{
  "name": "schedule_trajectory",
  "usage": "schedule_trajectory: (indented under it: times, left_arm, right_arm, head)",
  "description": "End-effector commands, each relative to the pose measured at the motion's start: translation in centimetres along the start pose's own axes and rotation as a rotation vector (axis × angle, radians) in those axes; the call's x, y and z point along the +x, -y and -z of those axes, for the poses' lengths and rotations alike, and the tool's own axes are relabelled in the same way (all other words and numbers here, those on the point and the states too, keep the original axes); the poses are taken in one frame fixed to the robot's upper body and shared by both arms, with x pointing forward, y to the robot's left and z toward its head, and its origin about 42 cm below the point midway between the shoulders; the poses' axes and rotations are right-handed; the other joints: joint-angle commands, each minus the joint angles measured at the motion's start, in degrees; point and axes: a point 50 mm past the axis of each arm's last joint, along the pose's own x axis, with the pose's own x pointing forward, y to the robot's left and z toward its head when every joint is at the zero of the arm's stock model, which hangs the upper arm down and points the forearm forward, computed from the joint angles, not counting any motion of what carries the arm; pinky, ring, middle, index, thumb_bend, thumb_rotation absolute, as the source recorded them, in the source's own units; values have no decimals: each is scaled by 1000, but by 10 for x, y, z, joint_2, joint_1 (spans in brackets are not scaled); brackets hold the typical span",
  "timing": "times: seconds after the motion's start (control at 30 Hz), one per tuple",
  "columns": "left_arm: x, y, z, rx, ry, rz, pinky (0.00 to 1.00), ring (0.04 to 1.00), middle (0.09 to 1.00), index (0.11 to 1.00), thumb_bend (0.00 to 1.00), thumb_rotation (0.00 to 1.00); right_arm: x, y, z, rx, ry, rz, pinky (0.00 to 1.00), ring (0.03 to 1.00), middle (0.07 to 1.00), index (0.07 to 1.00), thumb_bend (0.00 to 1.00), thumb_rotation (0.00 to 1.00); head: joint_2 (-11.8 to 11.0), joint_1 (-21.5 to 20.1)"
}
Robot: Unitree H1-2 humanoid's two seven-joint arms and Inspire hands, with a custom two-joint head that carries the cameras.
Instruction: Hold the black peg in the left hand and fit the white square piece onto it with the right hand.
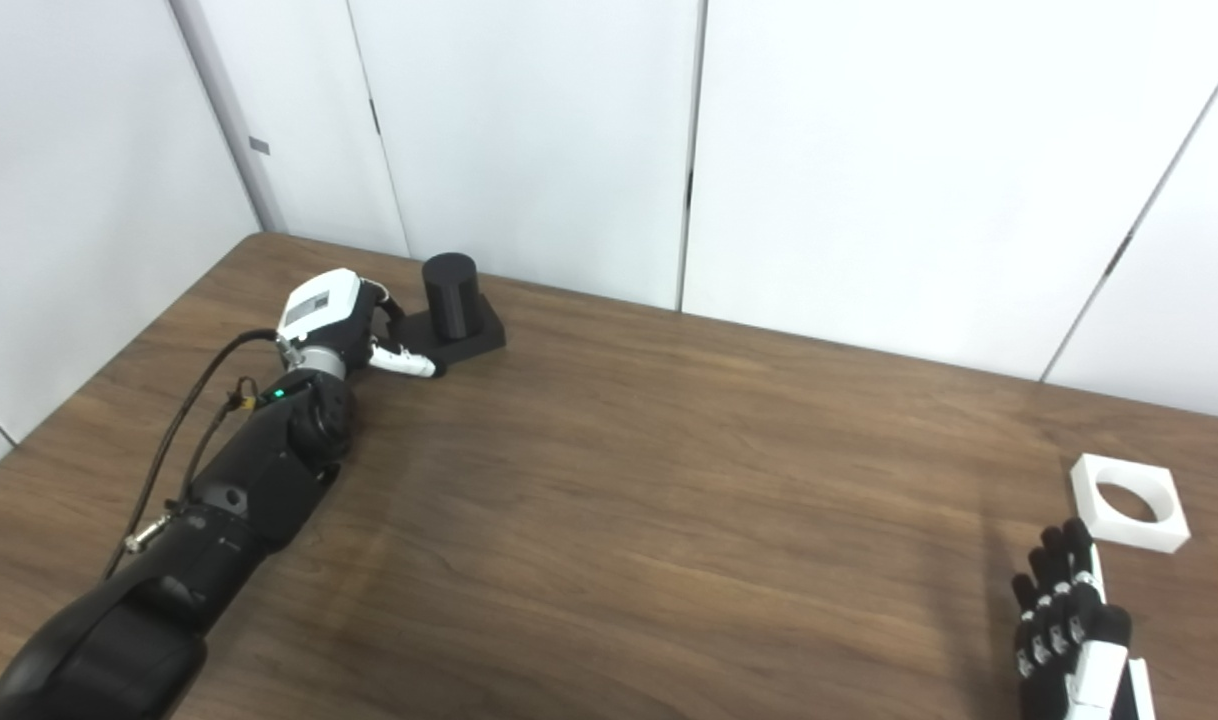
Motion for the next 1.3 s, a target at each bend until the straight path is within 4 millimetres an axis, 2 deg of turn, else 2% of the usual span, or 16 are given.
schedule_trajectory:
  times: [0.0, 0.57, 0.7, 0.83, 1.0, 1.13, 1.27]
  left_arm:
    - [7, -20, -6, -5, 29, -62, 890, 897, 825, 483, 524, 59]
    - [0, -20, -7, -58, 60, -75, 835, 880, 814, 482, 522, 59]
    - [-4, -23, -11, -100, 93, -80, 786, 851, 776, 483, 521, 55]
    - [-9, -24, -14, -133, 124, -85, 768, 853, 784, 482, 521, 51]
    - [-22, -31, -21, -161, 170, -91, 761, 838, 768, 482, 520, 49]
    - [-34, -37, -29, -178, 207, -92, 768, 860, 786, 483, 520, 47]
    - [-53, -45, -40, -187, 275, -86, 764, 872, 798, 484, 519, 50]
  right_arm:
    - [-35, 7, 8, -6, -40, 21, 1000, 1000, 998, 1000, 698, 1000]
    - [-36, 5, 7, -23, -36, 23, 1000, 1000, 995, 1000, 702, 1000]
    - [-36, 4, 7, -19, -38, 22, 1000, 1000, 993, 1000, 691, 1000]
    - [-37, 3, 8, -12, -38, 18, 1000, 1000, 994, 1000, 699, 1000]
    - [-37, 1, 6, -13, -39, 22, 1000, 1000, 993, 1000, 677, 1000]
    - [-38, 0, 6, -15, -40, 20, 1000, 1000, 992, 1000, 664, 1000]
    - [-38, -3, 5, -14, -37, 18, 1000, 1000, 997, 1000, 656, 1000]
  head:
    - [2, -1]
    - [5, -7]
    - [6, -9]
    - [6, -14]
    - [9, -19]
    - [10, -23]
    - [14, -34]
